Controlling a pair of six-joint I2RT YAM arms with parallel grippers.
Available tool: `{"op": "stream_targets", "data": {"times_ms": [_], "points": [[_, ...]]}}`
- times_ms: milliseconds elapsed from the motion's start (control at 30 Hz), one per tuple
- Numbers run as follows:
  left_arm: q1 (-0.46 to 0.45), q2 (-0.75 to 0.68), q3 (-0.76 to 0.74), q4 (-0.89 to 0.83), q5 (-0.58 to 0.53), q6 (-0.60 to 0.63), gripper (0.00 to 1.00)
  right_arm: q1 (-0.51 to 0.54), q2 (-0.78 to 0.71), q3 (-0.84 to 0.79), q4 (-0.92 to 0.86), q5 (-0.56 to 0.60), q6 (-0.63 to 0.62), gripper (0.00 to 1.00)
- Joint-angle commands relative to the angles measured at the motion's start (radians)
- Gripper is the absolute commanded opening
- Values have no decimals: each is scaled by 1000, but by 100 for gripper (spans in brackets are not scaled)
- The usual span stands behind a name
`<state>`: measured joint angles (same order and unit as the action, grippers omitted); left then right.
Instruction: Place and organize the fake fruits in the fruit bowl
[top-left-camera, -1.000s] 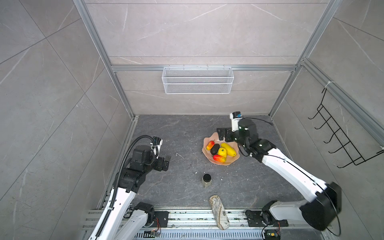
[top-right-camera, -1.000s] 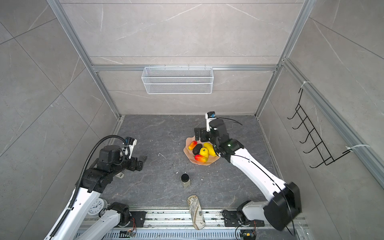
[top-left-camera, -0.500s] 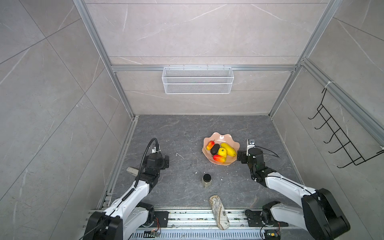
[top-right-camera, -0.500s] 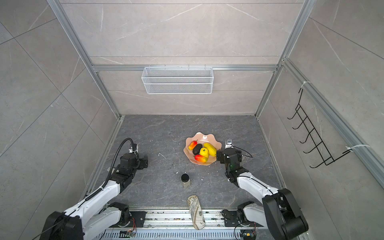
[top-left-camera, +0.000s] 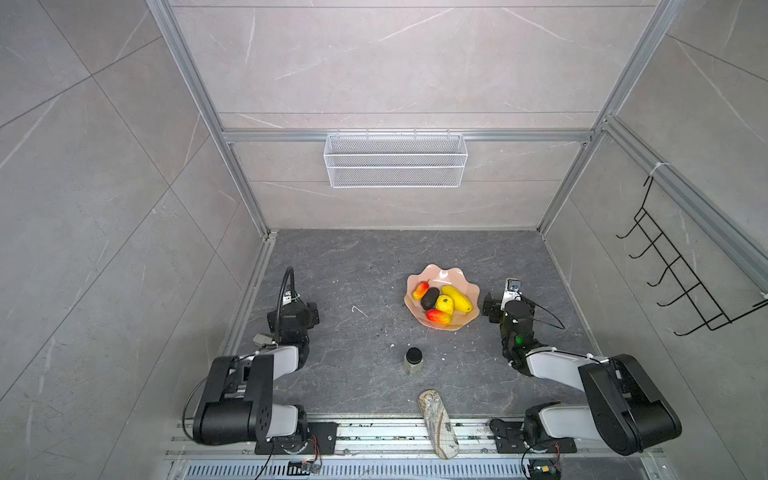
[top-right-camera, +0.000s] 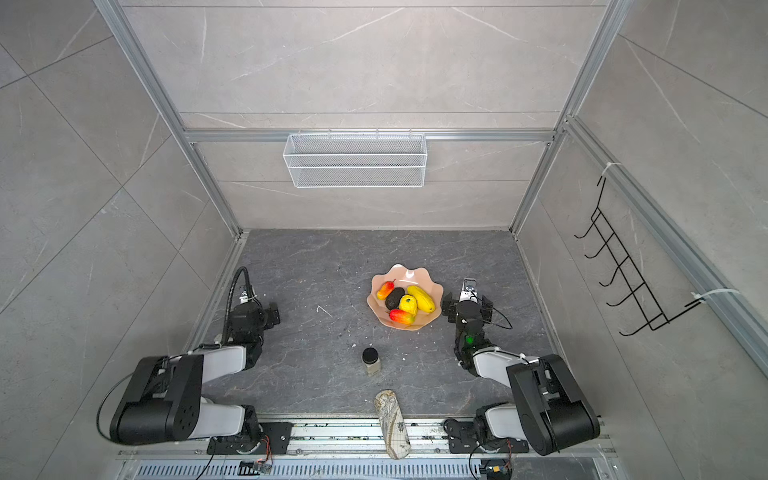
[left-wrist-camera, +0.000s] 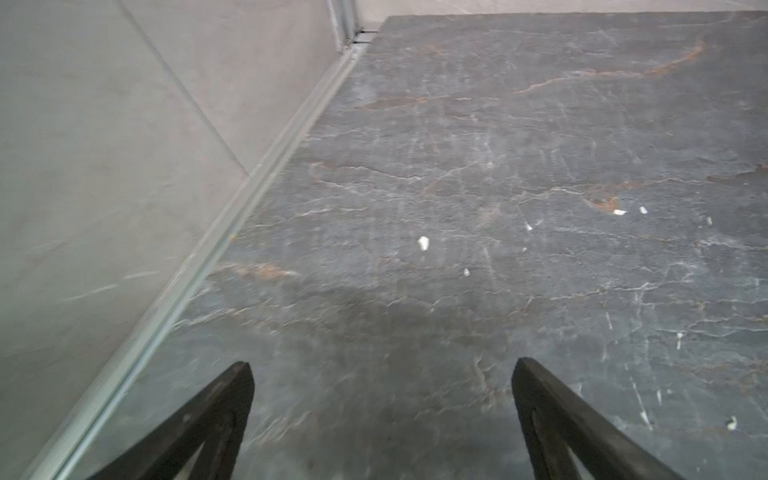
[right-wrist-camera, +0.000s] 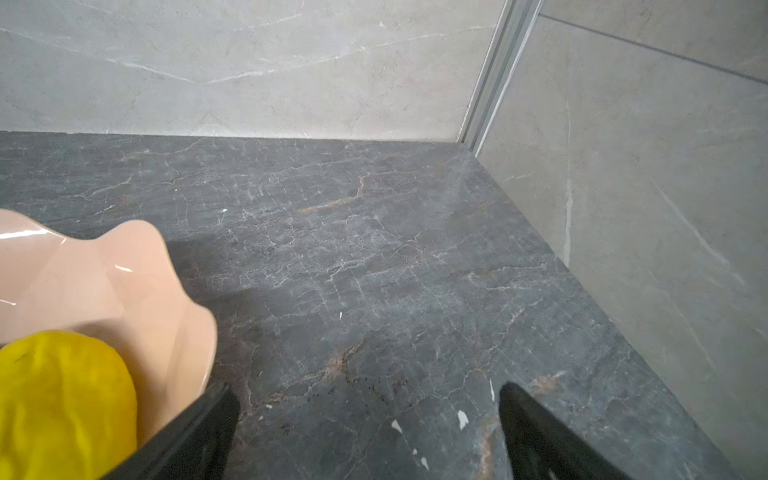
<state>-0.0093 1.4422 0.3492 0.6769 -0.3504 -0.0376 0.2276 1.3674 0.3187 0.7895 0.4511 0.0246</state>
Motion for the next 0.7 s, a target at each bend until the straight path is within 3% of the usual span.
{"op": "stream_targets", "data": {"times_ms": [0, 67, 100, 133, 200, 267, 300, 667], "points": [[35, 29, 19, 127, 129, -16, 100, -36, 97, -10, 168, -32, -3, 100], [33, 74, -7, 241, 128, 5, 100, -109, 92, 25, 72, -126, 52, 100], [33, 63, 2, 197, 136, -4, 100, -126, 118, 21, 83, -154, 64, 100], [34, 52, 7, 171, 140, -5, 100, -133, 182, -1, 241, -157, 41, 100], [33, 64, 5, 193, 134, -1, 100, -141, 130, 26, 81, -175, 75, 100], [34, 61, 5, 188, 136, -2, 100, -143, 161, 8, 186, -167, 55, 100], [34, 63, 5, 190, 134, 0, 100, -143, 138, 17, 121, -170, 62, 100], [33, 58, 4, 187, 136, 0, 100, -137, 147, 14, 146, -163, 50, 100]]}}
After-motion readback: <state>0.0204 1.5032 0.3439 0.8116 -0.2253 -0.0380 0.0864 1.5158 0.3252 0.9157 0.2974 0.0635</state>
